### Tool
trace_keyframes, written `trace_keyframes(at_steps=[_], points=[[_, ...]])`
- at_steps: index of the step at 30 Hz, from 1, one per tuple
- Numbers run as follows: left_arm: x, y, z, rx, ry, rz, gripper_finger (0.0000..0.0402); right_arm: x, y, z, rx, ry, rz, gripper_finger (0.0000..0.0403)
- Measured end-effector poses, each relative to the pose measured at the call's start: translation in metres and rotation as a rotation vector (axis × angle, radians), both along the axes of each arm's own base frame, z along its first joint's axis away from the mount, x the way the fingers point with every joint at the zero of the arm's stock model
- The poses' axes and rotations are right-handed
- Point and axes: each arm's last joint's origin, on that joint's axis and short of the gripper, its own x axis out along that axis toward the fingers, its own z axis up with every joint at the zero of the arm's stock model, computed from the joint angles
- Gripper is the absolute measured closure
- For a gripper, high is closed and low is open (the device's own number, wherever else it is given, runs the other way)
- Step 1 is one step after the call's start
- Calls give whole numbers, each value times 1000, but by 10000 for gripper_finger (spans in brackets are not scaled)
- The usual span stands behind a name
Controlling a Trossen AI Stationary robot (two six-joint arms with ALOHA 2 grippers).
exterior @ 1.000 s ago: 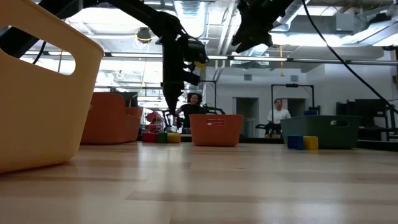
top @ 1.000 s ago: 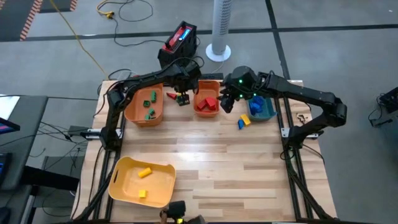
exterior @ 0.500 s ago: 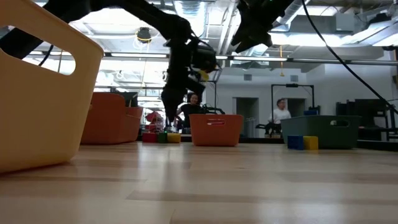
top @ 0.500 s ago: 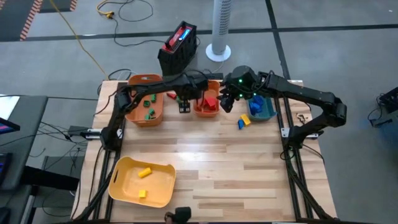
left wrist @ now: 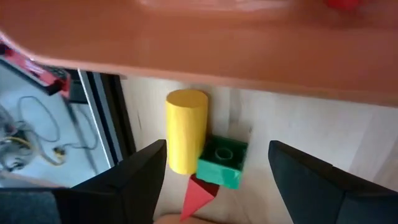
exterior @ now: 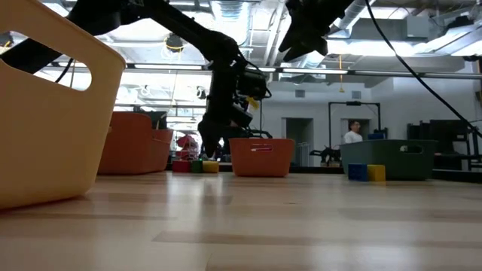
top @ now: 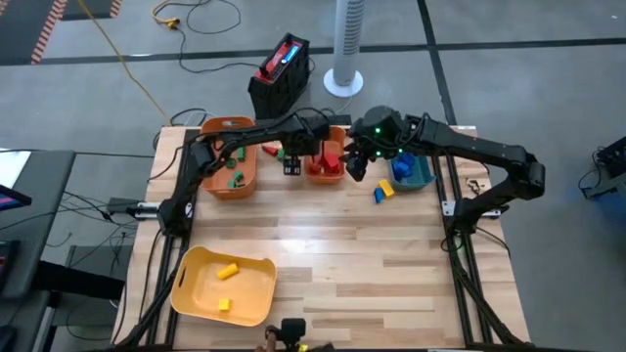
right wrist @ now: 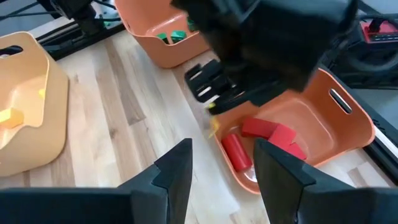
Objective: Sort blocks
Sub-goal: Put the yellow block into the yellow bin
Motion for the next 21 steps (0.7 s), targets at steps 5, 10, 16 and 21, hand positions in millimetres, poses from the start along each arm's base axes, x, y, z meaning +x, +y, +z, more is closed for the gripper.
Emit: trace_keyframes(at_steps=[5, 10, 16, 21], points=[[-8, 16, 2, -57, -30, 8, 127, 0, 0, 0, 0, 0, 0, 223], [-7, 21, -2, -100, -61, -19, 129, 0, -1, 1, -8, -7, 2, 223], [2, 22, -13, -85, -48, -47, 150, -1, -4, 1, 7, -15, 10, 223], [9, 29, -17, -41, -37, -15, 157, -1, -4, 1, 7, -14, 10, 223]])
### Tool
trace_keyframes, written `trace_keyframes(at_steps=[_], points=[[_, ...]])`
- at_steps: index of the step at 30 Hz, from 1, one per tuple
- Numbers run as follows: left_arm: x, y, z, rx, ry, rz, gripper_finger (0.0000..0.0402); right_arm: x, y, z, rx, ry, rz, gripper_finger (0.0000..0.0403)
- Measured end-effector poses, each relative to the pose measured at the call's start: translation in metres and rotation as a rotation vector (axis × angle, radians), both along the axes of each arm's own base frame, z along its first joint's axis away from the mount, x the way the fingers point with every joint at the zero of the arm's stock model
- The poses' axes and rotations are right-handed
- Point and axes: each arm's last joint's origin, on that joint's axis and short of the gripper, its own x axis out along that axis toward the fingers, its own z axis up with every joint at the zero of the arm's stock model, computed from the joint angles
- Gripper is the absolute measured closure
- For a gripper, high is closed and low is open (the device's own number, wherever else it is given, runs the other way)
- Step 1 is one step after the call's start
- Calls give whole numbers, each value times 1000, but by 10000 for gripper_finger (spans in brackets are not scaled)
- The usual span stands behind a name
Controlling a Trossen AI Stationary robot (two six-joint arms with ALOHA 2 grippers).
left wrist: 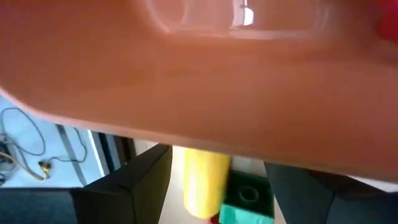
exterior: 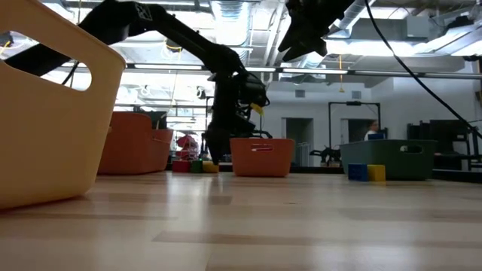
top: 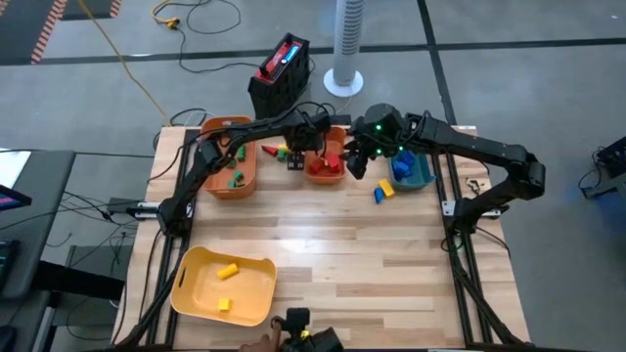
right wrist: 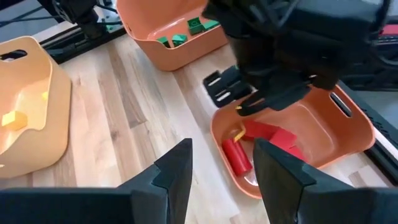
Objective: Sort blocks
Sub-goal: Put the yellow block into the yellow bin
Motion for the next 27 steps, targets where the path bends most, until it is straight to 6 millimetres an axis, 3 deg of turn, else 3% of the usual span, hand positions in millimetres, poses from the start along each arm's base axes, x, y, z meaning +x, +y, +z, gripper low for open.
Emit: trace_keyframes(at_steps=[17, 27], points=[[-7, 9, -3, -85, 23, 77, 158, 0, 0, 0, 5, 1, 5, 223], [-11, 3, -3, -114, 80, 103, 158, 1, 0, 1, 0, -13, 4, 223]])
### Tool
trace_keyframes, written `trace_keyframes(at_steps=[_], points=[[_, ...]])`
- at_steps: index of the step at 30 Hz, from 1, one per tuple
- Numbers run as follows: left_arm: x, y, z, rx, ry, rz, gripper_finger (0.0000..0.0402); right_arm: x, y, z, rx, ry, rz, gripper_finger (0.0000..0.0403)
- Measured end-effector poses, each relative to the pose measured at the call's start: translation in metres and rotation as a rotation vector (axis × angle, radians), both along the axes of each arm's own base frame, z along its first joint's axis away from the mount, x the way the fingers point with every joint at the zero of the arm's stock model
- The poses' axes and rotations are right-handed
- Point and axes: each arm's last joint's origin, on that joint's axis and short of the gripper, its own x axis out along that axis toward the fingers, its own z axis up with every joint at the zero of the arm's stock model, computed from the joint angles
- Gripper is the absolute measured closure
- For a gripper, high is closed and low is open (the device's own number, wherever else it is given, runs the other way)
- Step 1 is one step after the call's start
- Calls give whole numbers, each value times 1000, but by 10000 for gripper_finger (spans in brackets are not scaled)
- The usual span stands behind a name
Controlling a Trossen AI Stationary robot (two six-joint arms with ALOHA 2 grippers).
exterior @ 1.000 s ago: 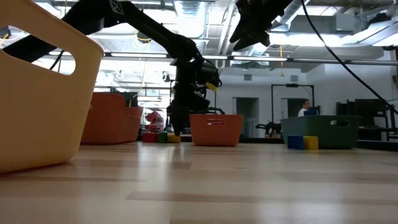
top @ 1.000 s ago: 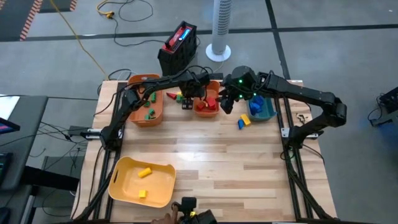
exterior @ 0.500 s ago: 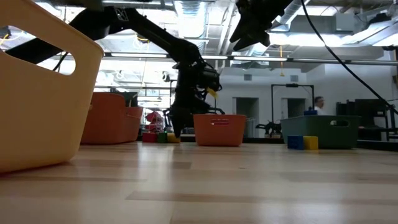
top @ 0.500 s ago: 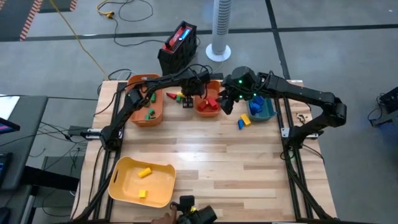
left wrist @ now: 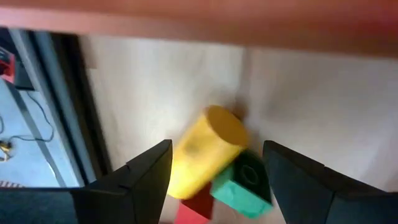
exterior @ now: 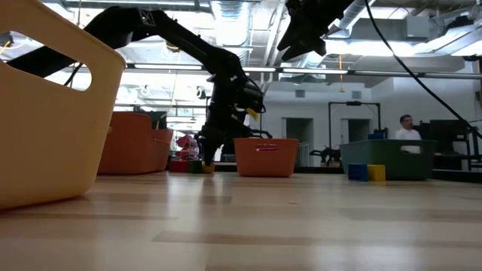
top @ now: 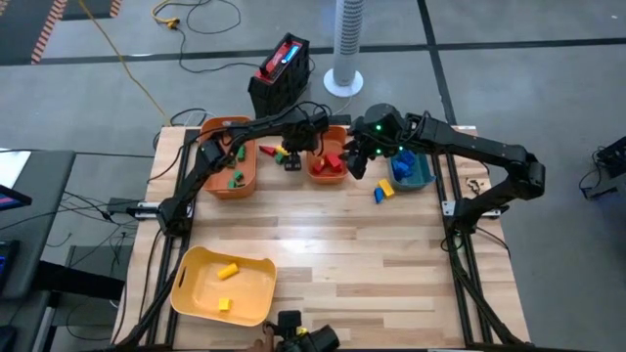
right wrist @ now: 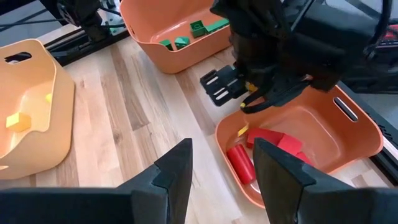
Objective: Sort blocks
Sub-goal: Put the yellow block into the yellow bin
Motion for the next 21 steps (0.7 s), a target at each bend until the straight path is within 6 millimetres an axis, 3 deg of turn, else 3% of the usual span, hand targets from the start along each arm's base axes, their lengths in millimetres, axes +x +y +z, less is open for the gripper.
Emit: trace_keyframes(at_steps=[11, 21], points=[[6, -10, -5, -32, 60, -178, 158, 0, 0, 0, -1, -2, 0, 223], [3, -15, -5, -49, 122, -209, 158, 0, 0, 0, -1, -2, 0, 223]])
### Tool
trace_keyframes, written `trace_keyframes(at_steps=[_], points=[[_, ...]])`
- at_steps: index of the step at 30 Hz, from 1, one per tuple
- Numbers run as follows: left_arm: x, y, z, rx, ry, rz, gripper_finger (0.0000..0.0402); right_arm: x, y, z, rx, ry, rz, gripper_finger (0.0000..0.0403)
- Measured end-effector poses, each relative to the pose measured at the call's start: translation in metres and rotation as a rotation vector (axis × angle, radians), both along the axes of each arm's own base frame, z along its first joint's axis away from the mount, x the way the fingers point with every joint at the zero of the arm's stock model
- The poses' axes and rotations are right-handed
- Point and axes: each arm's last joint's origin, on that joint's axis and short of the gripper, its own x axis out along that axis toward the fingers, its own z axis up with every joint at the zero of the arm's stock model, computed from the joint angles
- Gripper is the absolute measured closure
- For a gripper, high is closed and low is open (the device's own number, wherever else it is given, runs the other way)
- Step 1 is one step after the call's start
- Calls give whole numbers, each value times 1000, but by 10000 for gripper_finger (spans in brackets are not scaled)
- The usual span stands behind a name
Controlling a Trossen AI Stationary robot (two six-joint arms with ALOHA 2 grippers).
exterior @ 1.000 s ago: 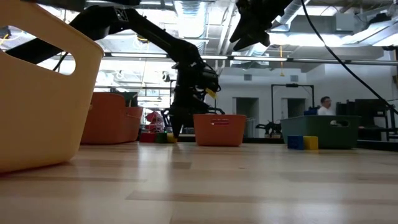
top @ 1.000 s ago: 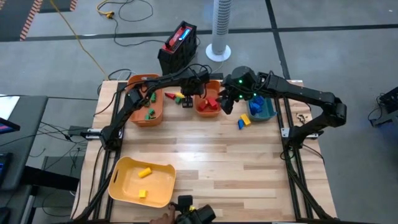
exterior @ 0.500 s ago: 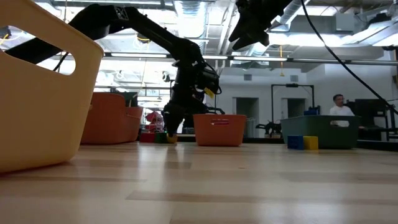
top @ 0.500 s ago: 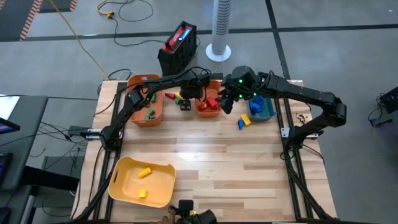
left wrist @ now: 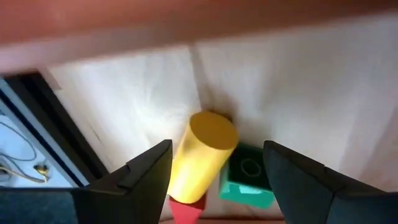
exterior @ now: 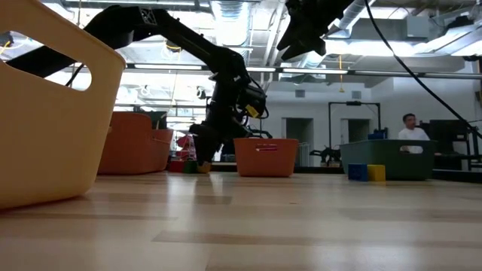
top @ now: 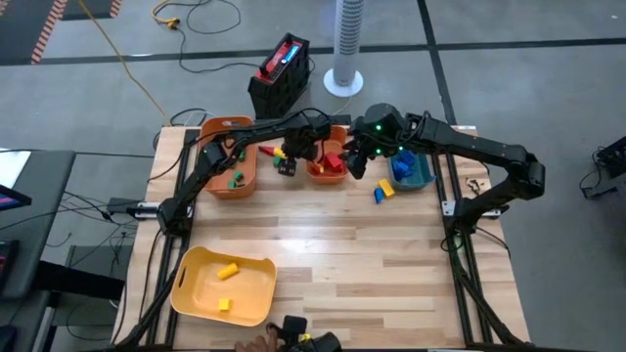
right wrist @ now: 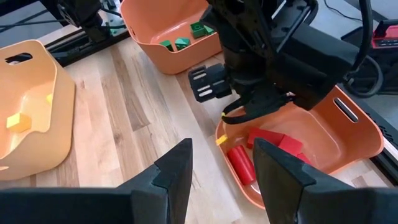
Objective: Sort blocks
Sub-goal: Put the yellow block into the yellow bin
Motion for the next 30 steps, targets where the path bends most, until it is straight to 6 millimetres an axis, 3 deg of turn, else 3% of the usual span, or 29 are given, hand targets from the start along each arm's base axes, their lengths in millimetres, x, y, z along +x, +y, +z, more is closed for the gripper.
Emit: trace_keyframes(at_steps=[7, 17, 25, 30], points=[[-3, -4, 1, -6, 25, 74, 157, 0, -2, 1, -3, -8, -8, 223], [1, -3, 0, -29, -17, 26, 158, 0, -2, 1, -3, -8, -7, 223], [-7, -10, -23, -35, 71, 16, 163, 0, -1, 1, -3, -8, -4, 223], [-6, -17, -27, 17, 122, -10, 164, 0, -1, 1, -4, -8, -5, 223]])
